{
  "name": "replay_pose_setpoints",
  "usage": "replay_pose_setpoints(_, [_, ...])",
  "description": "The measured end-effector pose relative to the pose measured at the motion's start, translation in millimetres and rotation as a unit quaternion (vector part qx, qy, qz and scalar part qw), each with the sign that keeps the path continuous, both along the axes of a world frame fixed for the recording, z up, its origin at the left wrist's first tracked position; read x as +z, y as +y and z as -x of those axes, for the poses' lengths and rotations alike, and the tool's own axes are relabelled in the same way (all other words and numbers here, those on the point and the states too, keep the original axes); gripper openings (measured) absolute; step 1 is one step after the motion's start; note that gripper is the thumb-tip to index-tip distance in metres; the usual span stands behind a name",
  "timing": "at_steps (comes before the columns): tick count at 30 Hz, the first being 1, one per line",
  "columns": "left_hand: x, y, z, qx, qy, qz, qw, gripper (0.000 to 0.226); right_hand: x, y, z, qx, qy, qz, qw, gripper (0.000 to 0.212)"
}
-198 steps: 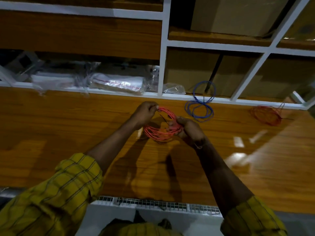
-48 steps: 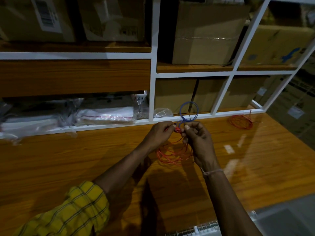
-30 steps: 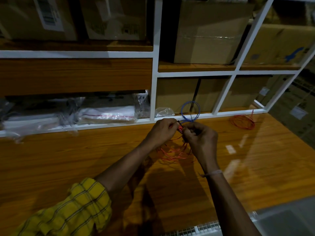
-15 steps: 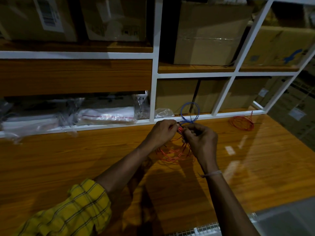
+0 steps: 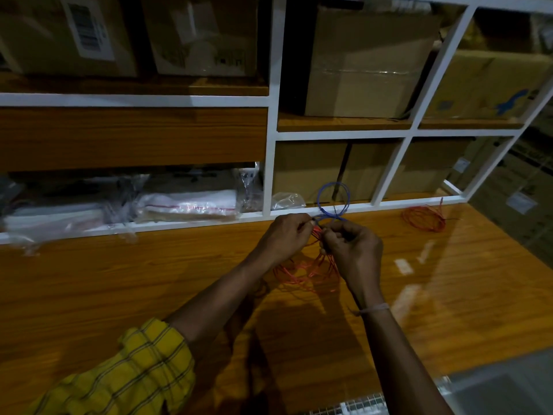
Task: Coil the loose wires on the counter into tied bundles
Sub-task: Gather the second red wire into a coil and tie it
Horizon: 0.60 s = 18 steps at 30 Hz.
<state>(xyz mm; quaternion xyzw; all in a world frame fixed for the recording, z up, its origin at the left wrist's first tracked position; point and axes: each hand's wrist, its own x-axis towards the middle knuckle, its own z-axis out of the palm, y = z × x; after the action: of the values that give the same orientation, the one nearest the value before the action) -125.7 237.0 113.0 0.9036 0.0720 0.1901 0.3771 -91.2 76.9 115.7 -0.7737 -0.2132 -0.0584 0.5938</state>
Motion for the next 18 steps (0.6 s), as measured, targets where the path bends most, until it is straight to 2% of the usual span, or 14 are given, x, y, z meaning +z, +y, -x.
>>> replay_pose_setpoints(18, [0.5, -3.3, 5.3, -0.003, 0.011, 0.006, 1.000, 0.028, -1.8, -3.2, 5.9, 0.003, 0.011, -0.003, 1.000, 0.007])
